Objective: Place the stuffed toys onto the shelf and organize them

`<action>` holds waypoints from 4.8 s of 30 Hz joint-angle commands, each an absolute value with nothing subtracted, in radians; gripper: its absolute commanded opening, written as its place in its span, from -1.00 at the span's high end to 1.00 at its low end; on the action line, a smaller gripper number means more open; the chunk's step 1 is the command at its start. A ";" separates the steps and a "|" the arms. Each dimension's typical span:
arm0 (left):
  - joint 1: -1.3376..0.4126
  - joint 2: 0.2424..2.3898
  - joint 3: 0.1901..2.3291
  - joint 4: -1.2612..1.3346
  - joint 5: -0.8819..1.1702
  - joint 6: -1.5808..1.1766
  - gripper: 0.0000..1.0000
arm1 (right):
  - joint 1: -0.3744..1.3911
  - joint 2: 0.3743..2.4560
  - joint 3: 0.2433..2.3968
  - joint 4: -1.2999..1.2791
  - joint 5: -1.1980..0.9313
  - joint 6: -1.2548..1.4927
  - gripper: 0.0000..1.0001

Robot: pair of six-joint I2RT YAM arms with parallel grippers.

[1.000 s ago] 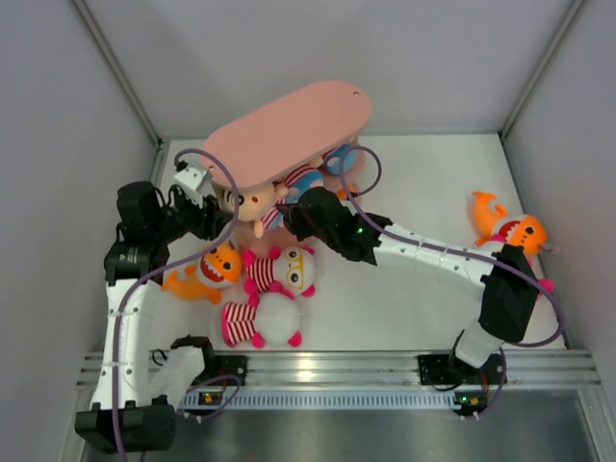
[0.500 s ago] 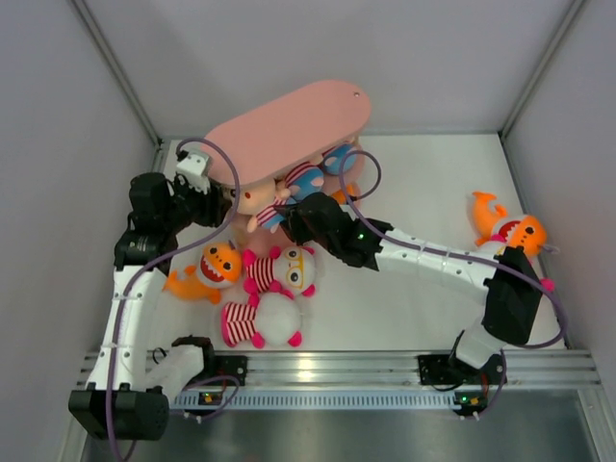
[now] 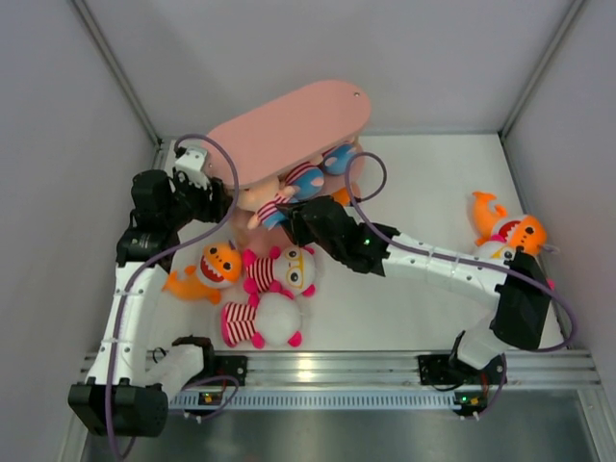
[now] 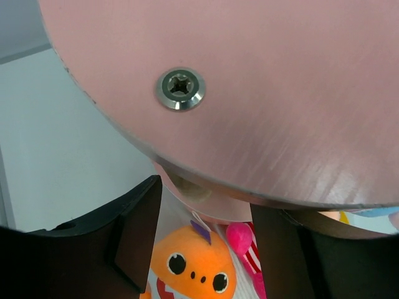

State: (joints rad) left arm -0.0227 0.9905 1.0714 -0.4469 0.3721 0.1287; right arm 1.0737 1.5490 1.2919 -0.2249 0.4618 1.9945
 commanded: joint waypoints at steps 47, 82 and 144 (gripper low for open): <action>-0.038 0.839 1.308 -0.971 0.275 0.295 -0.65 | -0.470 1.031 0.979 -0.884 0.108 0.425 -0.99; -0.104 0.882 1.378 -0.976 0.118 0.313 -0.67 | -0.696 0.959 0.685 -0.515 -0.371 0.489 1.00; -0.104 0.747 1.267 -0.988 -0.005 0.342 -0.73 | 0.663 1.487 1.864 -0.691 0.477 1.746 0.57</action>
